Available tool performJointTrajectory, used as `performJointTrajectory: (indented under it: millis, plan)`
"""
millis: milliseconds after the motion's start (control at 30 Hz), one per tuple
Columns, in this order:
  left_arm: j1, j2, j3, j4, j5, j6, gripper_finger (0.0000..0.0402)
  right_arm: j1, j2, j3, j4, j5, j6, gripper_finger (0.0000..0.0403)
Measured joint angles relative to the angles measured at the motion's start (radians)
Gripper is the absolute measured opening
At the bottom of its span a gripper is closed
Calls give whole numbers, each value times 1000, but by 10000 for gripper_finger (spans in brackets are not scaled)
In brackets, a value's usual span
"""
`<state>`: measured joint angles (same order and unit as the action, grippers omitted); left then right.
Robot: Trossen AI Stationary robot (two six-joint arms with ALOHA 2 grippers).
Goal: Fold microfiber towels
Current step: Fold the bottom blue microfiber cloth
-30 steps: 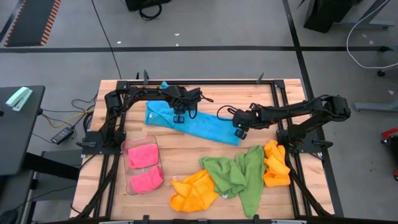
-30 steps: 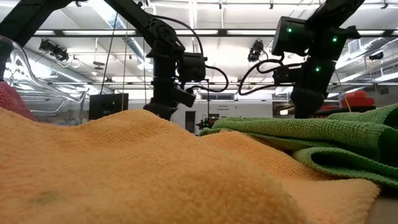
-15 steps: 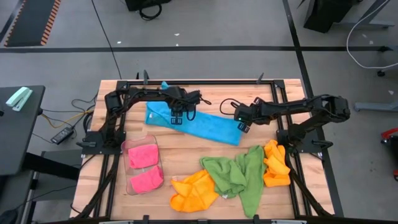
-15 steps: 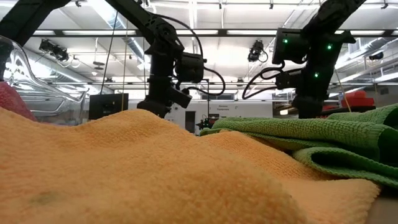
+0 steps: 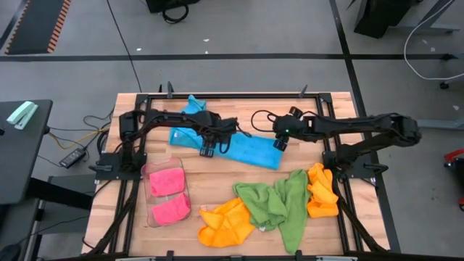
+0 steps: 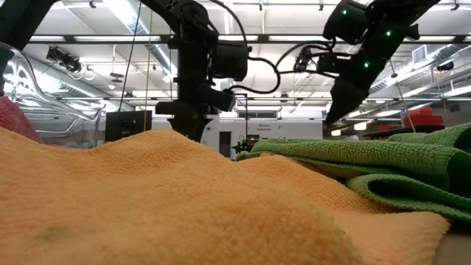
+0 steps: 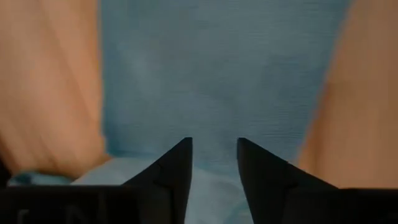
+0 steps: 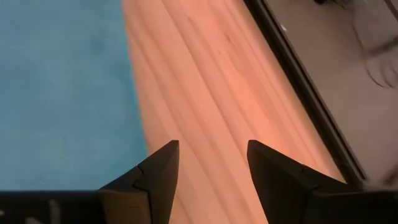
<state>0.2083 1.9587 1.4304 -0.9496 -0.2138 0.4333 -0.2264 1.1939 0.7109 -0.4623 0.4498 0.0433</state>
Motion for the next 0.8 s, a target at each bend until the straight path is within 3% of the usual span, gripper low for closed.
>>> performJointTrajectory:
  millis: [333,800]
  plan:
    - [-110,-2,-10,-19,-12,-95,226,9,18,0,9,-42,10,200]
    - [-175,-2,-199,114,-235,-126,207,46,22,0,50,-40,20,200]
